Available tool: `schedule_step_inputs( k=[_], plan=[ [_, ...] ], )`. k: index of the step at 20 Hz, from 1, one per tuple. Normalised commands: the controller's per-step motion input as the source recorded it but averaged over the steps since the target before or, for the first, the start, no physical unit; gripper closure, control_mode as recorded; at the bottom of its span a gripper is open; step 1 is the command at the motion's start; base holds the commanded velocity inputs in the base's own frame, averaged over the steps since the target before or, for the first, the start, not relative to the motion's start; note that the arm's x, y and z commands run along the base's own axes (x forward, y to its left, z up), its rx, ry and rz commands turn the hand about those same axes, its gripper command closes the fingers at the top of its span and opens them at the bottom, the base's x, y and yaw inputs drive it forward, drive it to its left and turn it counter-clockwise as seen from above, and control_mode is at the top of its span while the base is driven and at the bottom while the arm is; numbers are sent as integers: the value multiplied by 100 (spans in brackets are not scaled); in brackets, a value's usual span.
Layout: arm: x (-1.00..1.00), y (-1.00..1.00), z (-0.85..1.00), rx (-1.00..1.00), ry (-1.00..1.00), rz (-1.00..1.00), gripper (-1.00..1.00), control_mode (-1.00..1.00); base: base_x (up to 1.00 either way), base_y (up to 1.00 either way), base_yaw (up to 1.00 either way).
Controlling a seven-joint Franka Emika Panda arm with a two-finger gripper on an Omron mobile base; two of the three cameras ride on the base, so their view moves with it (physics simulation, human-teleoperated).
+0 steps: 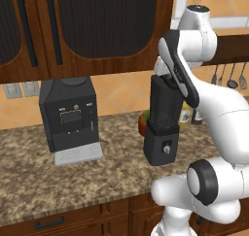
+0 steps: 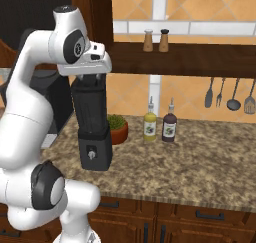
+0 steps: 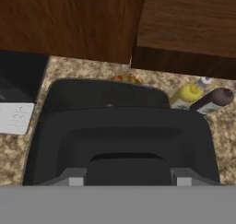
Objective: Close the lid blender by securely placing the lid on top.
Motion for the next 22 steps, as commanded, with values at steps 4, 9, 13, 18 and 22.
schedule_step_inputs(
  k=[4, 9, 13, 18, 22],
  plan=[
    [25, 0, -7, 0, 0, 0, 100, -100, 0, 0, 0],
    [64, 7, 6, 0, 4, -3, 100, -100, 0, 0, 0],
    [3, 29, 0, 0, 5, -3, 100, -100, 0, 0, 0],
    [14, 20, -1, 0, 0, -8, 100, -100, 0, 0, 0],
    [-1, 21, -18, 0, -1, -11, 100, -100, 0, 0, 0]
  ],
)
